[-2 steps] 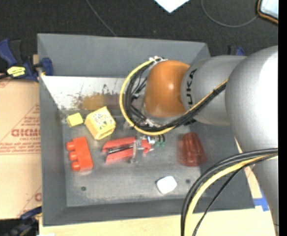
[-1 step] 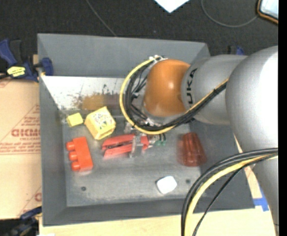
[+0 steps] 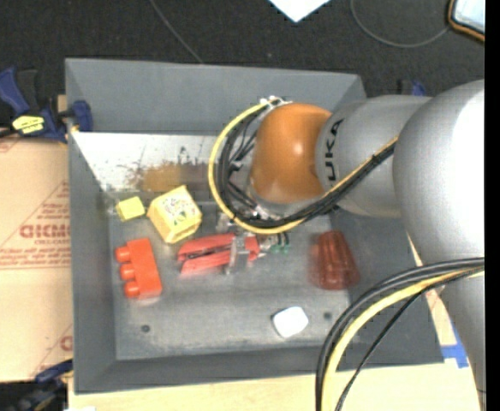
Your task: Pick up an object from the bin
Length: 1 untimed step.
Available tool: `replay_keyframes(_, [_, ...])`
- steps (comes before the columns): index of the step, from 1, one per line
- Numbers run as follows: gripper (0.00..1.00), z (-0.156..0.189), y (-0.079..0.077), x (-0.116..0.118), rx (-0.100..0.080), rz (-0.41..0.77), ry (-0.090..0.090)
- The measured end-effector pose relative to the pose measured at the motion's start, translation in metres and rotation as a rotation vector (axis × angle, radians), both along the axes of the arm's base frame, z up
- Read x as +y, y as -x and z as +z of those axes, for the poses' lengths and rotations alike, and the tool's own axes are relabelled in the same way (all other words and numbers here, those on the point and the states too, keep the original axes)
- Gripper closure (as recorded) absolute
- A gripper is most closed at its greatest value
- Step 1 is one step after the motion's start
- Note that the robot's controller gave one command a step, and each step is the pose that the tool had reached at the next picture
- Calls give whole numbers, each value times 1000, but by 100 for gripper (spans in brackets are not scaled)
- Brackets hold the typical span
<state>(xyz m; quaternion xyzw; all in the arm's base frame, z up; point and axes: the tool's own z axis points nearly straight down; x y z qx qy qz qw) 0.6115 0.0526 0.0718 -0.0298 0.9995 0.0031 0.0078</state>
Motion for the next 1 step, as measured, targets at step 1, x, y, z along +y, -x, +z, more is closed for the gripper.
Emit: replay_keyframes(1, [100,7,0,0,-1,-2,0])
